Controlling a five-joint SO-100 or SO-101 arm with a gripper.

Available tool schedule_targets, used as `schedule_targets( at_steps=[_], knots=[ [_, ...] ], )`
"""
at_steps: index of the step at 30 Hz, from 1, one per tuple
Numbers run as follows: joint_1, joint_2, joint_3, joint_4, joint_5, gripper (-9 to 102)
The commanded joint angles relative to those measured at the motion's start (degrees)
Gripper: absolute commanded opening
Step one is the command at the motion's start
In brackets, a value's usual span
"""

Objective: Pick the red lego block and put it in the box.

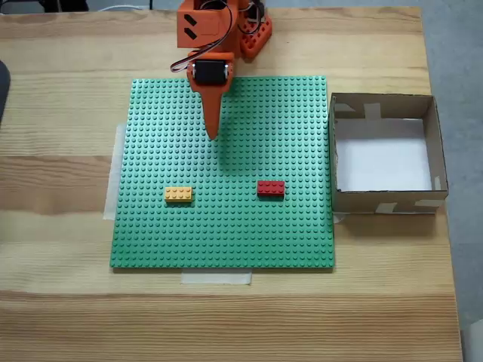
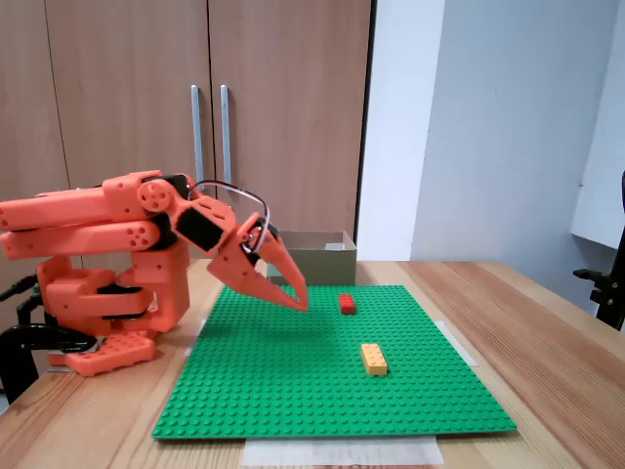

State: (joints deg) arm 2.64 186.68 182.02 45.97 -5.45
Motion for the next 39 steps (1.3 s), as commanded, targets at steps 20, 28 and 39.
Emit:
schedule_targets(
  at_steps=[20, 28, 39],
  knots=[
    [-0.97, -0.79, -0.26, -1.58, 1.41, -1],
    [-2.46, -5.89, -6.59, 1.93, 0.88, -1],
    [-4.13, -21.53, -21.97, 9.4, 0.97, -1]
  ],
)
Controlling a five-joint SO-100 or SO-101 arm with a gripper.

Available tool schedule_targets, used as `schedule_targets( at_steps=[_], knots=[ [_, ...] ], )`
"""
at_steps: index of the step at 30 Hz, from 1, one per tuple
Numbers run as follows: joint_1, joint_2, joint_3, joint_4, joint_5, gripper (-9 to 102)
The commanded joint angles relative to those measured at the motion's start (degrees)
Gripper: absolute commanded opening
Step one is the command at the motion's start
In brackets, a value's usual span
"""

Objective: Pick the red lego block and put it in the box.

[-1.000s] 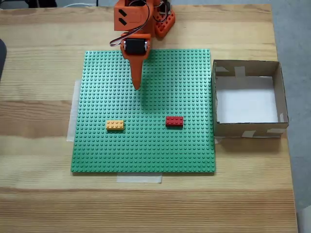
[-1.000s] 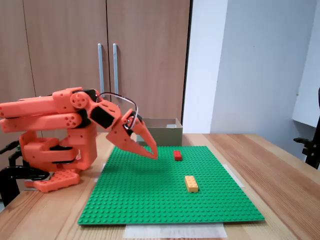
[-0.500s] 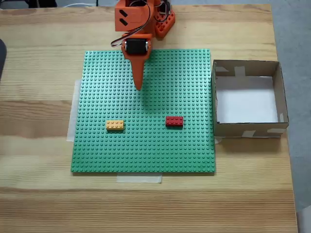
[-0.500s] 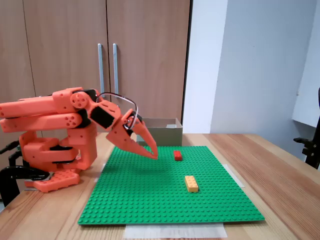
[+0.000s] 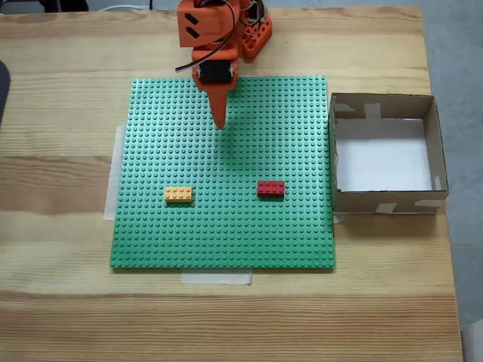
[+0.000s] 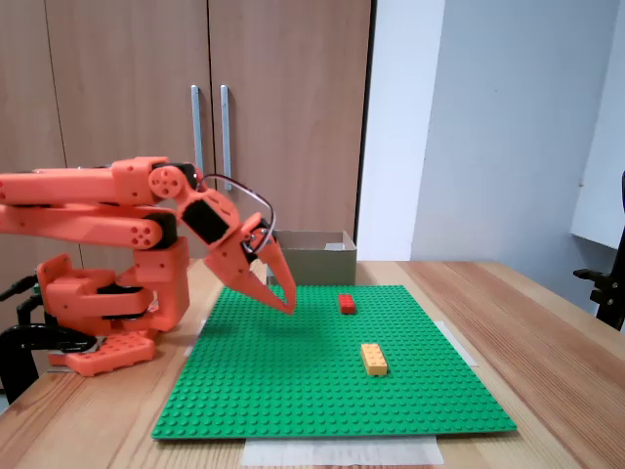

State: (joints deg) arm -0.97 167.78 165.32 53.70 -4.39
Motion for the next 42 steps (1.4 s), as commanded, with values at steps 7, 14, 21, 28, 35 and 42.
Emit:
schedule_targets(
  at_steps=[7, 14, 21, 28, 35, 42],
  knots=[
    [-1.49, -13.89, -15.47, 5.1, 2.46, -1],
    [-4.83, -35.95, -36.39, 11.51, 5.36, 1],
    [-8.26, -51.06, -49.48, 13.18, 7.29, 8],
    [-11.43, -60.47, -55.2, 16.0, 9.4, 14],
    [-11.51, -67.68, -59.15, 18.37, 6.77, 23],
    [-11.87, -74.88, -63.46, 16.7, 7.21, 25]
  ],
)
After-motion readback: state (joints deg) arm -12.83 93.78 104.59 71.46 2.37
